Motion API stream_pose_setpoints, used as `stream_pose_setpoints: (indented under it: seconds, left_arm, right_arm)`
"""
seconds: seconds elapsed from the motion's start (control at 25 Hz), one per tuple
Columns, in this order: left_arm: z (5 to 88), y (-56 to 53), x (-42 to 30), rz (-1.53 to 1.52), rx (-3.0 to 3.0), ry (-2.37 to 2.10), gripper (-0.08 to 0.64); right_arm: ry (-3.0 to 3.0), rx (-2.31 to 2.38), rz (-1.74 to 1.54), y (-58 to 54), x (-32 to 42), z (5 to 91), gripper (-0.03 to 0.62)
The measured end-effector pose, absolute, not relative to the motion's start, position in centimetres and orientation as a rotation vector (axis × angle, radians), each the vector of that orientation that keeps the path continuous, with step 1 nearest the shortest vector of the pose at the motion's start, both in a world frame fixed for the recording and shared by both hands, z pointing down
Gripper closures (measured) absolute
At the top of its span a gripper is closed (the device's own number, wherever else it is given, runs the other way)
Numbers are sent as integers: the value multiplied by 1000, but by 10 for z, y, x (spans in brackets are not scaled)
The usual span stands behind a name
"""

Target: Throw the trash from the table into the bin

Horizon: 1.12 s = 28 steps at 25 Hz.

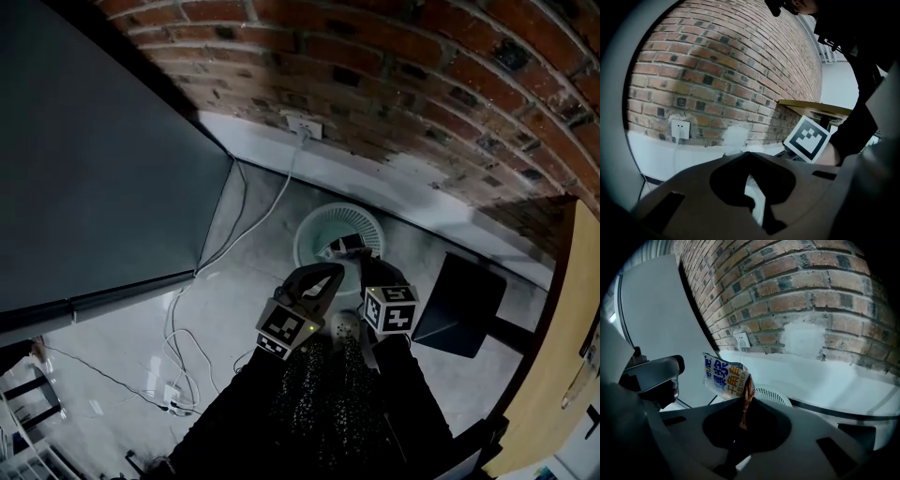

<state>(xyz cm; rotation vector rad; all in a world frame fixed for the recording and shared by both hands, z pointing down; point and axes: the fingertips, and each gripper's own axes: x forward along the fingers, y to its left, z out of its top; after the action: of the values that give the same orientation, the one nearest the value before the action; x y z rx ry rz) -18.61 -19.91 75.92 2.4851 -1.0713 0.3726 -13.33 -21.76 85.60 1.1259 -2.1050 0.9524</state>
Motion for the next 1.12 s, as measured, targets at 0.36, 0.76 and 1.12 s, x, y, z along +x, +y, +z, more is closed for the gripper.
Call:
stream_pose_setpoints:
  seconds: [0.36,0.76,1.12]
  left_arm:
    - [779,-204,-186,378,2470,-1073,555]
    - [779,-204,-182,397,2469,-1062,555]
    - [770,-204,-191,389,2465,-1075,555]
  right_arm:
    - [-2112,1118,954,-219,-136,876,566]
    - [-2156,1018,944,-218,-150,879,500]
    - [-2070,1080,896,-221,-139,884,348]
